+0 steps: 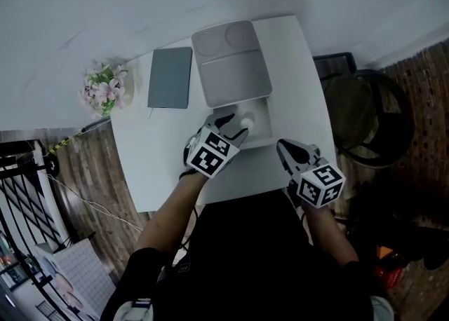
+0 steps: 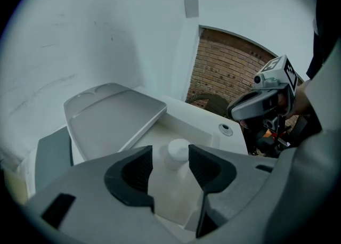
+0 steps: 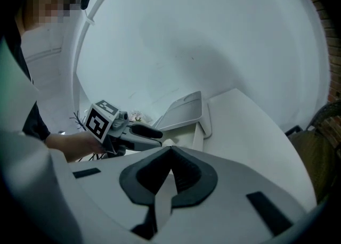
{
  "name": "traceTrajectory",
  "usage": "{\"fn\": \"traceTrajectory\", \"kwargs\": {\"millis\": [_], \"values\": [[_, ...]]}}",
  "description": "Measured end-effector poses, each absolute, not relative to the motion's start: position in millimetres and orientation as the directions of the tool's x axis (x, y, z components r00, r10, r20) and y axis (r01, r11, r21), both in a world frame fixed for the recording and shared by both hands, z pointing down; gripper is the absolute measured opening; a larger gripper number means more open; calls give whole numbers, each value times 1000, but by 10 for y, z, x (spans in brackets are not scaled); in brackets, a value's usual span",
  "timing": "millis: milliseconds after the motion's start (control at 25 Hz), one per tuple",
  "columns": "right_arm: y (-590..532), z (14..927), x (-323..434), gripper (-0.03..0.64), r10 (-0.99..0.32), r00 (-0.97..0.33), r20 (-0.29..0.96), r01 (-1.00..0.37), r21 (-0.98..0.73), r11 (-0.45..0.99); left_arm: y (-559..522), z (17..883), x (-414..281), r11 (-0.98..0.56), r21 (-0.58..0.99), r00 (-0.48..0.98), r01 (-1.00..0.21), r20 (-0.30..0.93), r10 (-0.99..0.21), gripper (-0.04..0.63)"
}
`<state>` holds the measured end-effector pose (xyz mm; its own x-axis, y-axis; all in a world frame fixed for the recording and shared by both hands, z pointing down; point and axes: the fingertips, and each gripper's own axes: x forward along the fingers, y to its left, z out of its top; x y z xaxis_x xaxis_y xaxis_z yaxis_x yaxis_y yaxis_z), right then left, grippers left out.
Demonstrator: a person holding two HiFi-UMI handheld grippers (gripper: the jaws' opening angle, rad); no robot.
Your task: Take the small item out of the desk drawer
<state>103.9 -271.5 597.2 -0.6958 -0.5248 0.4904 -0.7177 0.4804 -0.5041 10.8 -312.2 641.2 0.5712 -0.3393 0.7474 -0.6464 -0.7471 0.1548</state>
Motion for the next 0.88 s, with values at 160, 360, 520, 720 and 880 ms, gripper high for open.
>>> {"fn": "traceTrajectory", "kwargs": {"millis": [160,360,520,720,880], "values": [[-2763,6031,1095,3,-528,-697,484,-715,-527,460,-3097,6543,261,-772,177,592,-610,750,-296,196],[-2768,6025,1114,3,-527,-702,479,-710,-536,458,-3126,6540,385,-771,199,594,-605,757,-271,198],[-2685,6057,1175,3,-525,-694,493,-717,-537,444,-3112,6604,520,-775,233,616,-587,750,-242,198],[-2637,6045,1250,3,-530,-685,500,-724,-542,426,-3168,6523,445,-756,197,591,-624,753,-291,197],[-2628,5967,1228,3,-529,-689,495,-721,-538,436,-3207,6471,296,-733,185,574,-654,753,-322,196]]}}
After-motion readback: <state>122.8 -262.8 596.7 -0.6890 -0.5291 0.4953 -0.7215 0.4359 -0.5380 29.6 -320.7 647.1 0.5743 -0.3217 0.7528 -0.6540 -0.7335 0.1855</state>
